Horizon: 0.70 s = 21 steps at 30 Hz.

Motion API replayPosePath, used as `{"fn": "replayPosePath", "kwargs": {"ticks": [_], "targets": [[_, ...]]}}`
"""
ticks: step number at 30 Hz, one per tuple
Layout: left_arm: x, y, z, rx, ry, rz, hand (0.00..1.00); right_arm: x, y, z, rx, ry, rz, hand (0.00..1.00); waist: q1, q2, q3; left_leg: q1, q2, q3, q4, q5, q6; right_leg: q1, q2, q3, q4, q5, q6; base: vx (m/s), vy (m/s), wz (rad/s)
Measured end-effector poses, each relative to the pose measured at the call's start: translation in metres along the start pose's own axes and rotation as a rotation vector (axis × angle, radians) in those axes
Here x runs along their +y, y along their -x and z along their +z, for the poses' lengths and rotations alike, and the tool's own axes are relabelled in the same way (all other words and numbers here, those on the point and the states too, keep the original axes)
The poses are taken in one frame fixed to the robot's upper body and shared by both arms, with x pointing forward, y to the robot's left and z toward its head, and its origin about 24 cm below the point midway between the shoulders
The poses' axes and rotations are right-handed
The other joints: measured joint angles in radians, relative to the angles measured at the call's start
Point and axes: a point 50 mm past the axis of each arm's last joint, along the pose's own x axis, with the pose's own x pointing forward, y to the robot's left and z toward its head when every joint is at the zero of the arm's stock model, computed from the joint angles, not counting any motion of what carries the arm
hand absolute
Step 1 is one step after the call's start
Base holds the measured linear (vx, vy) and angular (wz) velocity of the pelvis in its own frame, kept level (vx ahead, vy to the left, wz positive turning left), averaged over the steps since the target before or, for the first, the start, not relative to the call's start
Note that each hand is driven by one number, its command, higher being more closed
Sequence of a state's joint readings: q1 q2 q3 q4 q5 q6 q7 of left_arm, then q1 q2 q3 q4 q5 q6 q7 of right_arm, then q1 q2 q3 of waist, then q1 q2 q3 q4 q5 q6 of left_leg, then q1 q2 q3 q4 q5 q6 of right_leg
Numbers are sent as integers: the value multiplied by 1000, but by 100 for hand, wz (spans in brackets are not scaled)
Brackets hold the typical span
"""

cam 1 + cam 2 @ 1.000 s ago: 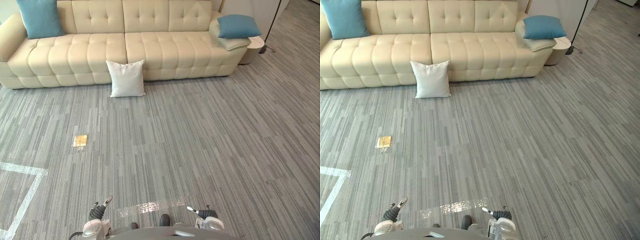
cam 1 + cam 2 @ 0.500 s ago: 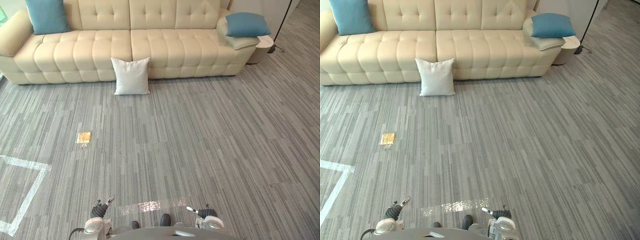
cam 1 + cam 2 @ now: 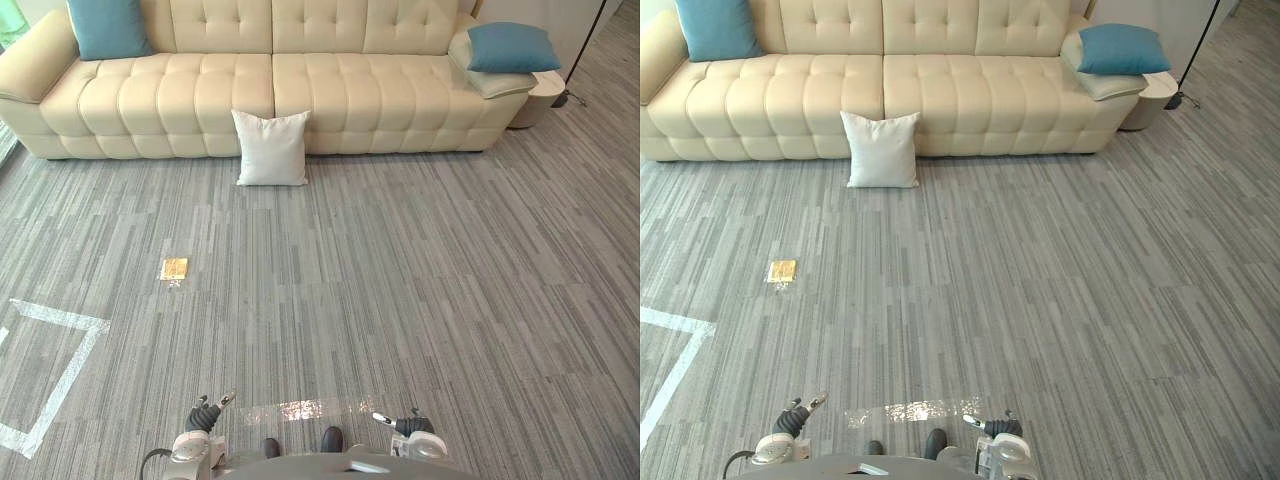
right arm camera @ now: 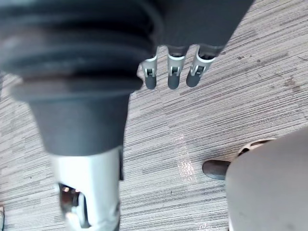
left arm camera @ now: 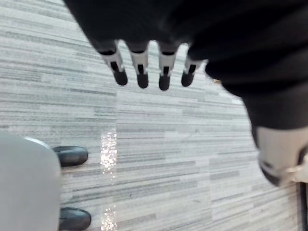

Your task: Pick up cushions and gather them together orderly.

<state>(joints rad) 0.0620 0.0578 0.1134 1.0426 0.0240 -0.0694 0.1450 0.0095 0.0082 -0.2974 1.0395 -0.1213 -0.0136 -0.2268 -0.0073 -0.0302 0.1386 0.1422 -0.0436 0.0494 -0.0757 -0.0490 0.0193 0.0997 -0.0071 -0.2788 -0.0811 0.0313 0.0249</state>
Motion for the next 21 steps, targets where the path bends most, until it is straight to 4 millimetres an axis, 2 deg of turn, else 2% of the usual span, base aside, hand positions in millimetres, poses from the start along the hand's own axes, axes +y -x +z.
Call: {"fn": "replayPosePath", "kwargs": {"ticks": [5,9,11,13,14,15,17,18,20,21], "targets": [[0,0,0,6,-1,0,0,0,0,1,-3,-2,1,0,-4,2,2,-3,1,-3,1,-3,-5,0,1,-7,0,-9,-4,-3,-1,2],[0,-1,2,0,1,-5,0,0,0,1,-1,-13,0,0,-5,0,6,-39,3,-4,74,-45,-52,4,-3,-14,2,-29,-2,15,-12,11],[0,-1,5,-8,6,-5,0,0,-1,3,-6,-24,-1,0,-4,1,19,-77,10,35,181,-82,-75,3,-11,-17,41,-58,-11,39,-10,16],[3,-2,11,-31,47,10,0,1,0,4,-6,-41,1,0,2,-11,33,-158,24,111,410,-107,-103,3,-35,-12,100,-104,-20,52,-15,1],[3,-2,14,-42,70,14,0,1,0,5,-14,-46,0,0,9,-14,43,-201,38,139,510,-127,-100,7,-45,-8,118,-126,-33,57,9,-16],[1,-2,16,-47,94,14,0,-2,0,7,-27,-58,-8,0,12,3,54,-255,95,195,649,-187,-75,14,-43,-4,151,-157,-36,68,38,-14],[-3,-1,15,-43,121,11,0,-8,0,9,-41,-79,-29,0,7,21,57,-300,139,221,714,-232,-68,29,-46,-3,172,-182,-32,123,99,-3],[-4,-1,16,-50,142,8,0,-13,-1,8,-41,-77,-40,0,10,29,59,-337,161,228,708,-237,-65,40,-62,3,187,-203,-17,221,200,-12],[-5,-1,20,-67,162,3,0,-16,-1,8,-40,-74,-47,0,24,28,60,-387,163,227,609,-220,-74,46,-99,24,203,-230,8,256,232,-22],[-5,-1,22,-72,164,-2,0,-16,-1,7,-34,-76,-48,0,25,28,60,-406,157,224,515,-176,-79,53,-120,29,202,-242,28,336,286,-21]]}}
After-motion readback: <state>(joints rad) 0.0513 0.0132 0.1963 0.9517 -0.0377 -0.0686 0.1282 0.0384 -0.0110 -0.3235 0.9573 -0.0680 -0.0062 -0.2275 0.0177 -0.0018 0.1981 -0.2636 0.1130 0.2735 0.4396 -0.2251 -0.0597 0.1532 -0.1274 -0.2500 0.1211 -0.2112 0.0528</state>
